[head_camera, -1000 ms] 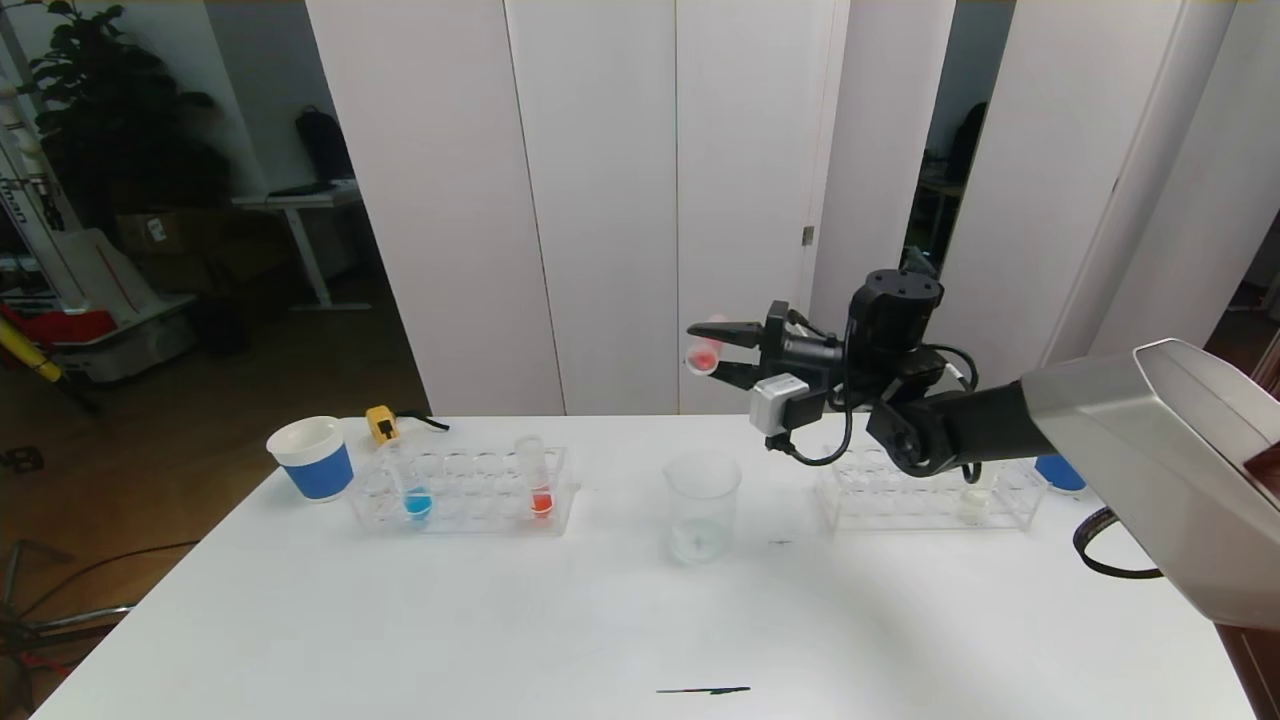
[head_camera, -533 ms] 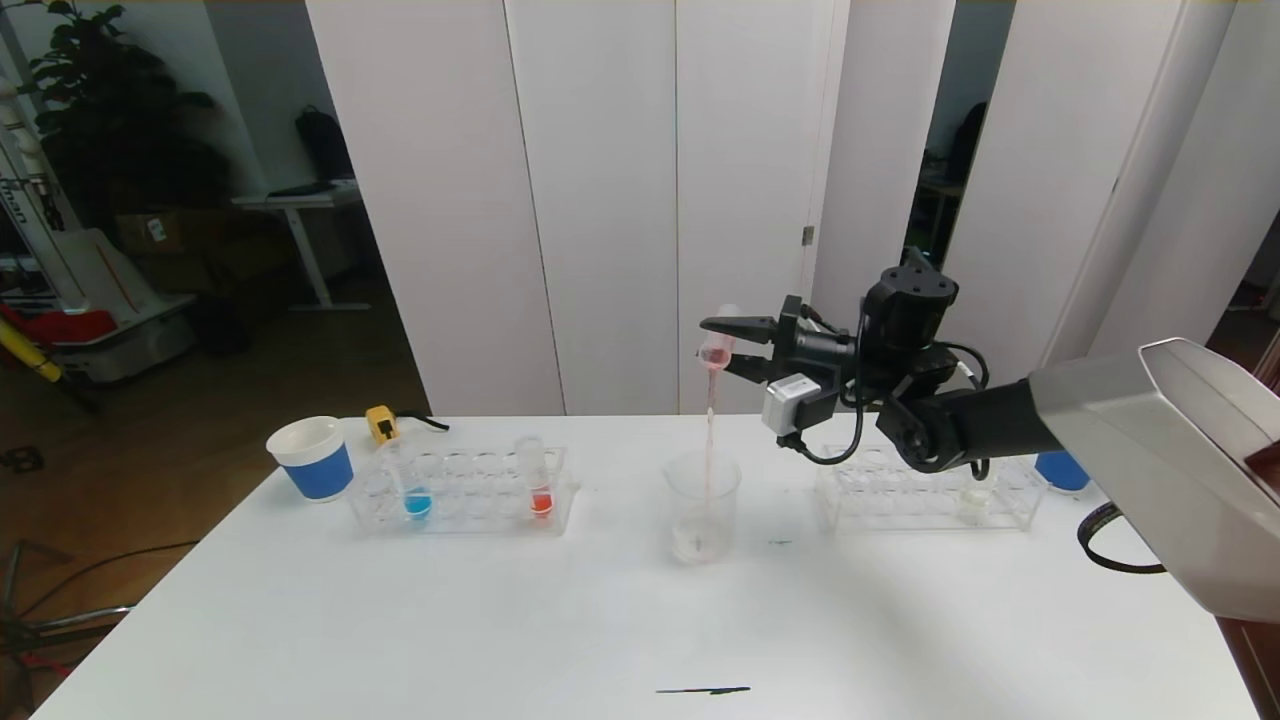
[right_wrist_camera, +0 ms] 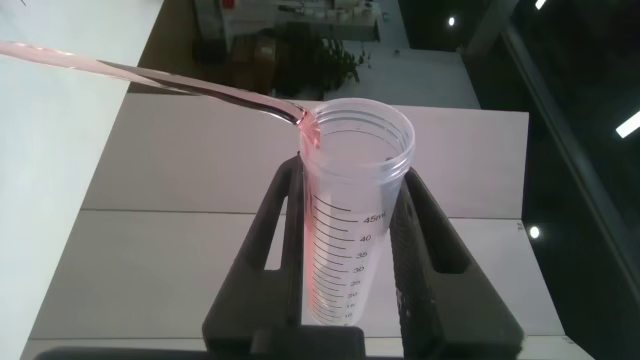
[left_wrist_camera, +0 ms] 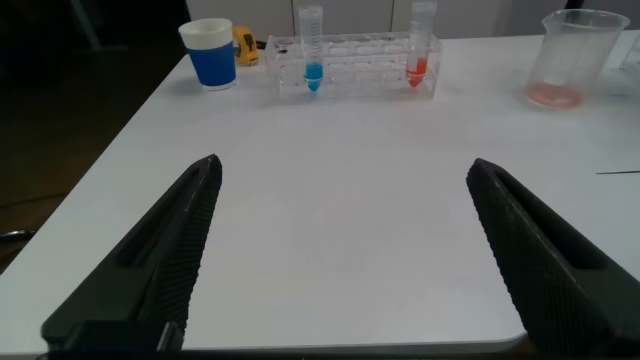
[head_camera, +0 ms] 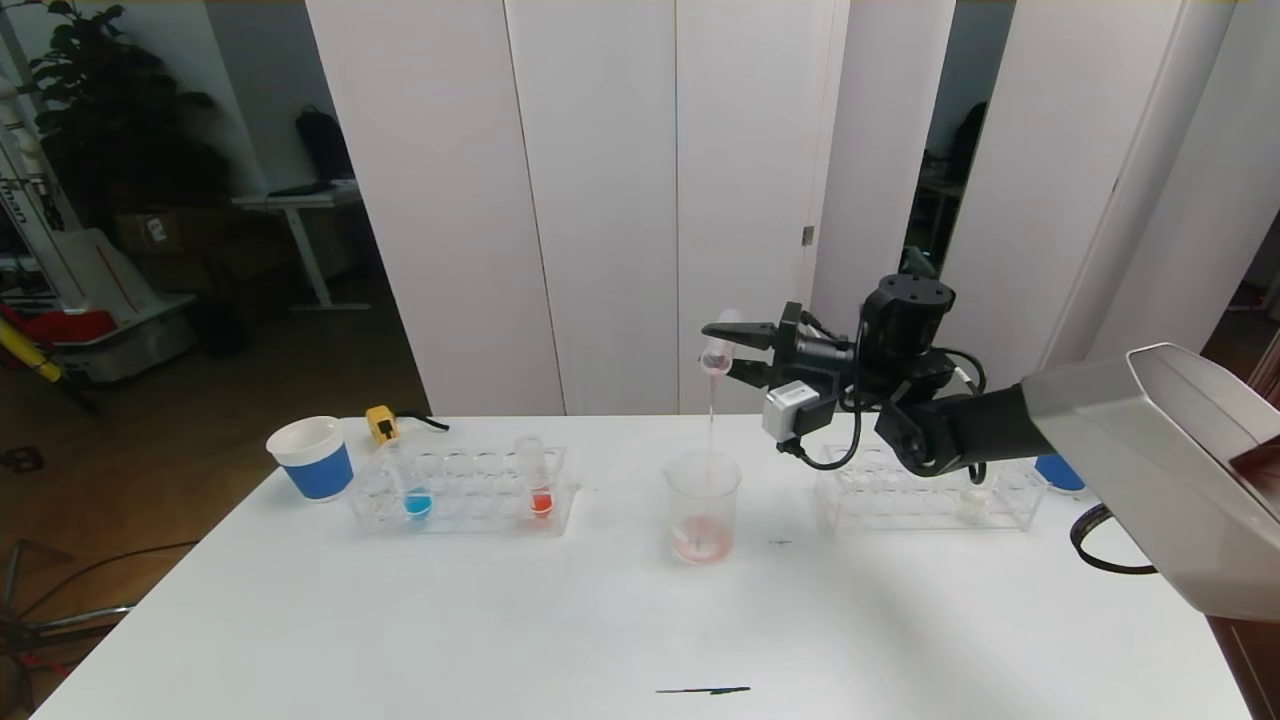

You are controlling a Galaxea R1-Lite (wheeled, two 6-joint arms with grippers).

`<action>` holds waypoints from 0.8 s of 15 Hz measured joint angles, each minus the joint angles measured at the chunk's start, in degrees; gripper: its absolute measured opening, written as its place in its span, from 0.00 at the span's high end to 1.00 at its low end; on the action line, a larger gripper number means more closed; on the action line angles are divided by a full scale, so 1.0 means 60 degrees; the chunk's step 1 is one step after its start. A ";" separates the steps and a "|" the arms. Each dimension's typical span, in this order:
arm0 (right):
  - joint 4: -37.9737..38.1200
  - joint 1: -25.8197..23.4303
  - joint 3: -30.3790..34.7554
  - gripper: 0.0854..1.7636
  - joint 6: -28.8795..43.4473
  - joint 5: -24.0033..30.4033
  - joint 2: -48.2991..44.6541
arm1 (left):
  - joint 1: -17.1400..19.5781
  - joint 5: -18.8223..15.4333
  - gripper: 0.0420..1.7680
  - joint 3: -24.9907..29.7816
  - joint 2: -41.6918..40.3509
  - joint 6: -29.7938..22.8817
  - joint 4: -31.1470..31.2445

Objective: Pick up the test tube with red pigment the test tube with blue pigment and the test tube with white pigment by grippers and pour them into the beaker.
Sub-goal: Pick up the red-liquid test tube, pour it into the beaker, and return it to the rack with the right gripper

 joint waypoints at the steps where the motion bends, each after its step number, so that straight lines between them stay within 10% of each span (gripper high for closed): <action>1: 0.0004 -0.0002 0.0000 0.70 -0.0073 0.0000 0.0014 | 0.0004 0.0000 0.01 0.0000 0.0000 -0.0004 0.0004; 12: -0.0156 -0.0057 -0.0016 0.70 -0.0524 0.0343 0.0043 | 0.0004 0.0000 0.01 0.0000 0.0000 0.0000 0.0004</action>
